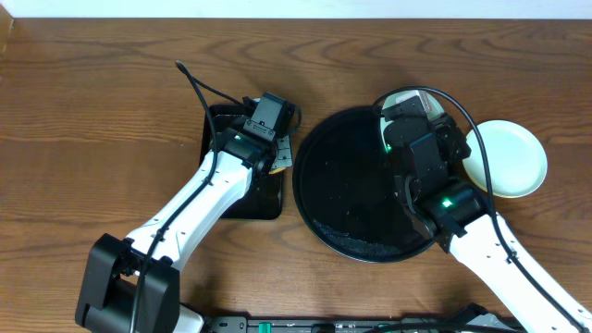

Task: Clean dirty plates on tray and stack at the side
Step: 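Lift the plate with the right gripper and stack it on the right pile, then release the sponge in the water tray and open the right gripper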

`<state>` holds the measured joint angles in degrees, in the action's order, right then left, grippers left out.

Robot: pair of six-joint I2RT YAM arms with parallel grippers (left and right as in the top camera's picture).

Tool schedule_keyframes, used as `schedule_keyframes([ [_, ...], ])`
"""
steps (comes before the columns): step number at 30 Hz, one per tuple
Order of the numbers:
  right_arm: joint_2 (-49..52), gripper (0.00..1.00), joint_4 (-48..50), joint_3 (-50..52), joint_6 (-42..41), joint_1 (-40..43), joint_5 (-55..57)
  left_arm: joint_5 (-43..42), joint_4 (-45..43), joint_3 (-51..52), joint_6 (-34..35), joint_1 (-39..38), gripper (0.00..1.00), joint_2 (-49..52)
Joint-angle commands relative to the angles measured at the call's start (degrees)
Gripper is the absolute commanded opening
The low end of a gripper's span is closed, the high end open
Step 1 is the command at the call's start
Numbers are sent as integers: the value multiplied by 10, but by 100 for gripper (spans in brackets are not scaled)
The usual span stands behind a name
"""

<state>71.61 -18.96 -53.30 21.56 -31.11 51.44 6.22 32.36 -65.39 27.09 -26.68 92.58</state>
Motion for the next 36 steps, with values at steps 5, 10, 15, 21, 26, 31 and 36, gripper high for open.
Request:
schedule_keyframes([
  [5, 2, 1, -4, -5, -57, 20, -21, 9, 0, 4, -5, 3, 8, -1],
  [10, 17, 1, -43, -5, -219, 106, -88, 21, 0, 4, -20, 9, 8, -1],
  [15, 43, 1, -88, -5, -367, 241, -181, 78, 1, 4, -26, 37, 8, -1],
  [21, 58, 1, -101, -5, -426, 397, -278, 64, -24, 4, -108, 92, 8, 9],
  [26, 60, 1, -98, -5, -428, 474, -304, -35, -47, 5, -206, 117, 8, 31],
  [31, 73, 2, -97, -5, -428, 510, -306, -41, -57, 5, -215, 119, 8, 60],
  [36, 86, 20, -81, -5, -428, 516, -309, -41, -57, 5, -215, 119, 28, 68],
])
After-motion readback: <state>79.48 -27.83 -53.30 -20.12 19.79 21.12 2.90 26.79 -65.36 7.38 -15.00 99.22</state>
